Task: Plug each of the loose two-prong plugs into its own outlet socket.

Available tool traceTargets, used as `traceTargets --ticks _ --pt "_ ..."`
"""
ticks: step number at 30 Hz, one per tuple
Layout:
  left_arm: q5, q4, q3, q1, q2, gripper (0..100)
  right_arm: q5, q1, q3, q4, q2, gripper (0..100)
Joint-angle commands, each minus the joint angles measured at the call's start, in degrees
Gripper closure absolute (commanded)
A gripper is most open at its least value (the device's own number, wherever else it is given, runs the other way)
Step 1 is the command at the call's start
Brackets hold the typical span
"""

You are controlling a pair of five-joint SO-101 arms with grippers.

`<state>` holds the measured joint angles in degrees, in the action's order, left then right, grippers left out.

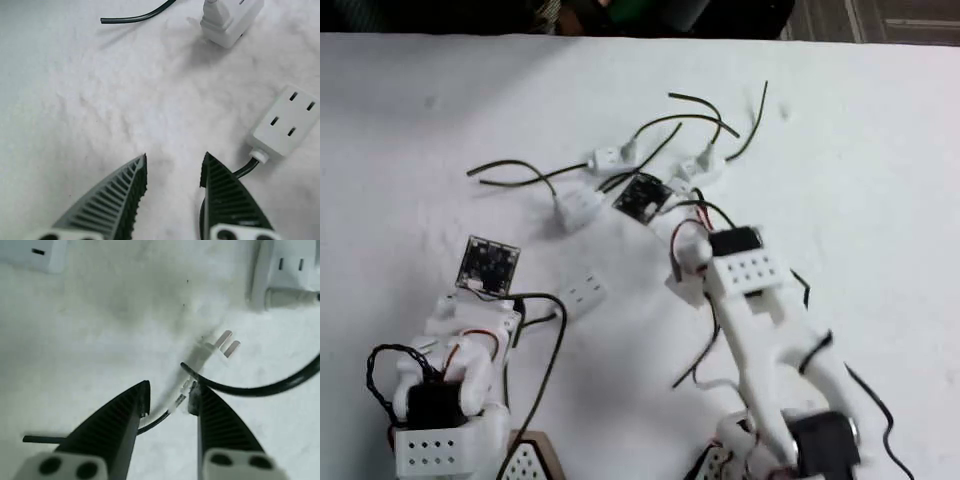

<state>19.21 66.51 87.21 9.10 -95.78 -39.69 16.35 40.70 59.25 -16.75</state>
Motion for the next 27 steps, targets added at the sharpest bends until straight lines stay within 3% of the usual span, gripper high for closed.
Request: traceTargets --ticks 1,4,14,17,21,27 --pt "0.0 0.1 -0.3 0.5 -0.4 82 0.8 -4.2 -6.8 -1.9 6.5 82.7" --pt "0.0 0.1 -0.3 0.5 -0.4 82 0.8 -6.5 -12.0 0.7 12.4 78.1" --pt "0.0 0.1 -0.2 0.5 -0.4 82 1.0 -7.0 -20.8 1.3 29.2 78.9" --pt "0.0 0.1 -0.2 0.5 -0.4 82 1.0 -7.0 -22.2 1.3 32.1 84.1" --pt "0.0 0.1 -0.2 0.5 -0.4 82 1.0 -7.1 -24.2 2.2 31.3 98.4" --pt "0.1 0.1 -0.2 0.5 -0.4 82 1.0 -6.5 -24.2 12.1 20.8 98.1"
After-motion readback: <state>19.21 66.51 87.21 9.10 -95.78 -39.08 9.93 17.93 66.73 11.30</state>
